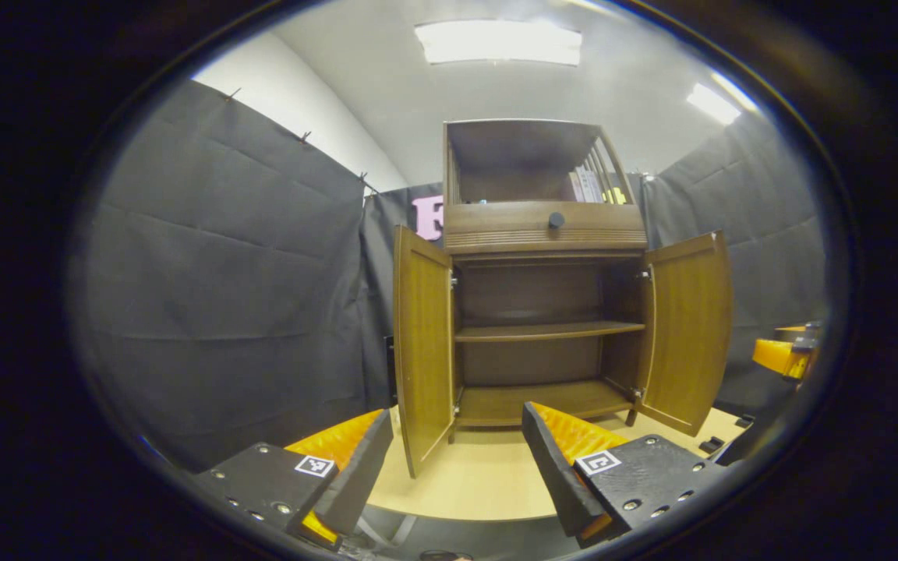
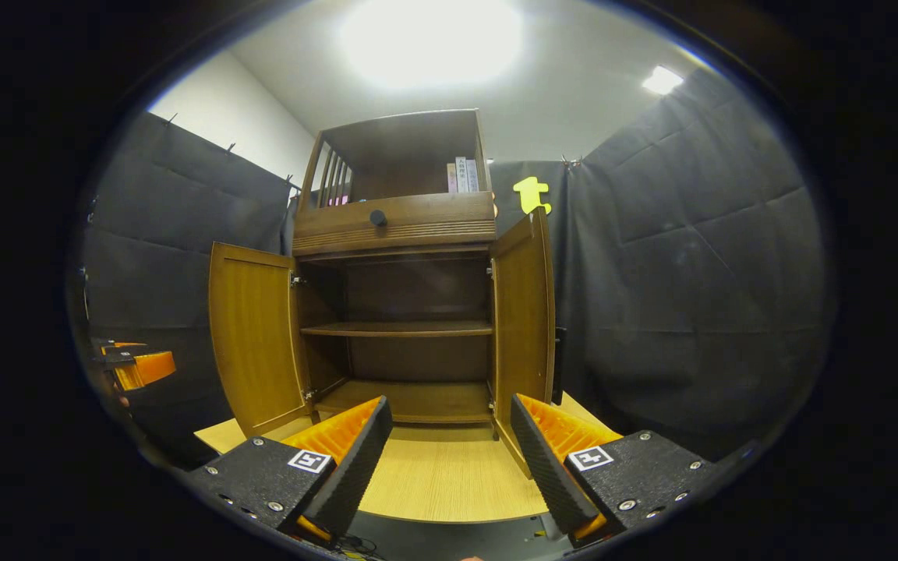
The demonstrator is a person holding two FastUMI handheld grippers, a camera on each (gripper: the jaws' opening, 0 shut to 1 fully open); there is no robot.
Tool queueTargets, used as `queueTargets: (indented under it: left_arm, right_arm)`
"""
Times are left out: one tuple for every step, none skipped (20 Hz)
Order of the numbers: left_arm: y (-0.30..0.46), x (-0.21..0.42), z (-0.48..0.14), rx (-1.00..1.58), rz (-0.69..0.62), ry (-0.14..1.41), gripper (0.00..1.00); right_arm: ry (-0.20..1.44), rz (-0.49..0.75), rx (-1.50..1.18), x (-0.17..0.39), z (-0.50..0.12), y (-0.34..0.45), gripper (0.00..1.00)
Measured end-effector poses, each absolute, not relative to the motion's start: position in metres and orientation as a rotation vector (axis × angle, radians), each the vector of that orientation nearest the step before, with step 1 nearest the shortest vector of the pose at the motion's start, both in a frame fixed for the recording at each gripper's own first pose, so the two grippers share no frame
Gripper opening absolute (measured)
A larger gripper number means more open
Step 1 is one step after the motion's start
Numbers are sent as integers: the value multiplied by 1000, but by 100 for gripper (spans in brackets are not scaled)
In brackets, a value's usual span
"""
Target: Open the right door of the double-door shoe cabinet with the right hand, and open the left door with the left hand.
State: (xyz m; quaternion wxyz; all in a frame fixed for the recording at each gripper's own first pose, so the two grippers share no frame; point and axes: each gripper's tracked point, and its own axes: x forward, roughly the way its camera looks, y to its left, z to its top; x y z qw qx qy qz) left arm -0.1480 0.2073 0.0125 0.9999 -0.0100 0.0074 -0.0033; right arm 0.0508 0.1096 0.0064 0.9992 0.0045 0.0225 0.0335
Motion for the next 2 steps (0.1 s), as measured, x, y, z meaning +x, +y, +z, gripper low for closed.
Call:
queueTargets:
  left_arm:
    - [208, -147, 11, -20, -9, 16, 100]
    - [207, -146, 12, -16, -9, 16, 100]
  right_arm:
    - [46, 66, 10, 52, 6, 109, 94]
    - [47, 64, 11, 54, 6, 108, 94]
